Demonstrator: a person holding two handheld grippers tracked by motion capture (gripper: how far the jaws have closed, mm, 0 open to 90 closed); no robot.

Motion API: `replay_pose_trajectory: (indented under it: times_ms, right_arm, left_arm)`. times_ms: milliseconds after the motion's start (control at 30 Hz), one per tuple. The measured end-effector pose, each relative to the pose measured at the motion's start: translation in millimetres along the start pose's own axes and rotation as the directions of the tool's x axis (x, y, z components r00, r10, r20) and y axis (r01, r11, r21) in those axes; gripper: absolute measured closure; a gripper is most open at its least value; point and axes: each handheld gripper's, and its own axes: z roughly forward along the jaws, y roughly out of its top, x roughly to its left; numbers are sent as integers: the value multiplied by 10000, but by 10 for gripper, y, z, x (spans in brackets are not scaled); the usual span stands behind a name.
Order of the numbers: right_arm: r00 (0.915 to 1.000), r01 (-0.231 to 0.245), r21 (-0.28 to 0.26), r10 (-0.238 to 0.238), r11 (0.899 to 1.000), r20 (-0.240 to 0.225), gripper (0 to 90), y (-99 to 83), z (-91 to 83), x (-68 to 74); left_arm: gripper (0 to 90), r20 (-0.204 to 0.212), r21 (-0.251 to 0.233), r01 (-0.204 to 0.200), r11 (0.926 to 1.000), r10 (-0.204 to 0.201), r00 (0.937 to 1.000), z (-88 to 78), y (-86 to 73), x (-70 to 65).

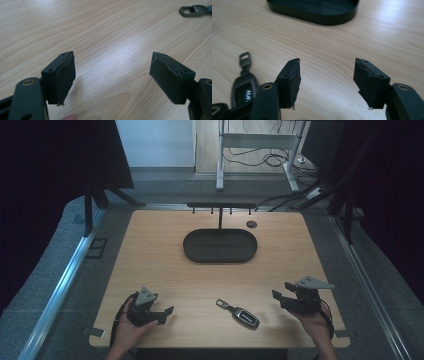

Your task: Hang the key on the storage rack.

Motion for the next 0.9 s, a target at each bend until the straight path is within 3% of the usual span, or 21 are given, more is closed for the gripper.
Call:
replay_pose_trajectory:
  times_ms: [400, 600, 900]
  right_arm:
    - [9890, 1148, 1081, -1034, 9875, -1054, 398, 429, 80, 189]
    - [9742, 1945, 1524, -1727, 9690, -1455, 408, 584, 164, 334]
    - [9583, 2522, 2005, -2156, 9467, -1876, 407, 716, 345, 528]
  left_arm:
    - [213, 49, 54, -54, 10000, 53, 10000, 20, -3, -22]
    - [214, 83, 83, -85, 9999, 84, 9999, 24, -3, -35]
    - [214, 86, 73, -72, 9999, 72, 9999, 29, -7, -36]
